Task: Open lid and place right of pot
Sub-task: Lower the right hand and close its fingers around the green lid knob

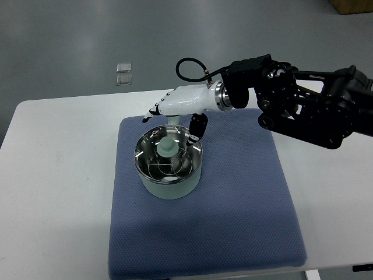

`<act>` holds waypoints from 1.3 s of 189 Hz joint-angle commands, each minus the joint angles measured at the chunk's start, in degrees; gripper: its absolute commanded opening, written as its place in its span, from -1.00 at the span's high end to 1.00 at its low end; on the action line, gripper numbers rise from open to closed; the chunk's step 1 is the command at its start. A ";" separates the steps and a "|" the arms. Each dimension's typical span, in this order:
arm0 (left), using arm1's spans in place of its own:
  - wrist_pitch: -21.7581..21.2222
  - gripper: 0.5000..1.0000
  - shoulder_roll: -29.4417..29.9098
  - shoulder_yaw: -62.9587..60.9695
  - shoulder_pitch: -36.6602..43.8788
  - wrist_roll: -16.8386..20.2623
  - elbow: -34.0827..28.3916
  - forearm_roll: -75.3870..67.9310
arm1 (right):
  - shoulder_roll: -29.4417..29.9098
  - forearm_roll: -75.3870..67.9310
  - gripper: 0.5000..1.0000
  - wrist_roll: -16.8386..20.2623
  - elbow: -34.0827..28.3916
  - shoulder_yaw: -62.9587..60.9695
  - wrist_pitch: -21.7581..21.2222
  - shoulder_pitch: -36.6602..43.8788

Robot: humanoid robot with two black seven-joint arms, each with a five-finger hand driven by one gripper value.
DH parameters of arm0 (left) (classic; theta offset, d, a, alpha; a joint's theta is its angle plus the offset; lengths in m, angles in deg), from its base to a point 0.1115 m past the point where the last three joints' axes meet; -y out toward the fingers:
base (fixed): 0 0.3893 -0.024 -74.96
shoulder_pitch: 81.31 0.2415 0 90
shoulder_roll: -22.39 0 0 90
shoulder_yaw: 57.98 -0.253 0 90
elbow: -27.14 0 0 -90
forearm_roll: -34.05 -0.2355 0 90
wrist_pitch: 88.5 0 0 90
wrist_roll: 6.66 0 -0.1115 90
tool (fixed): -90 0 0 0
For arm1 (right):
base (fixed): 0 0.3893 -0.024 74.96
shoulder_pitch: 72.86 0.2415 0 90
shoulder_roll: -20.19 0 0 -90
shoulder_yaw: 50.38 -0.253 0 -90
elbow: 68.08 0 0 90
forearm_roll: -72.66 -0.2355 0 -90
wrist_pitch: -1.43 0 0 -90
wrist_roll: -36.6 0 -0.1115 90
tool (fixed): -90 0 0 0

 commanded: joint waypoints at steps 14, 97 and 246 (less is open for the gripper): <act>0.00 -1.00 0.00 -0.03 0.00 0.01 0.00 -0.01 | 0.89 -0.11 -0.72 0.16 0.09 0.40 -0.45 -0.39; 0.00 -1.00 0.00 -0.03 0.00 0.01 0.00 -0.01 | 1.77 -0.20 -0.62 0.25 0.18 0.66 -0.45 -0.04; 0.00 -1.00 0.00 0.06 0.00 0.01 0.00 -0.01 | 3.79 -0.28 -0.05 0.95 2.20 1.63 -2.03 0.58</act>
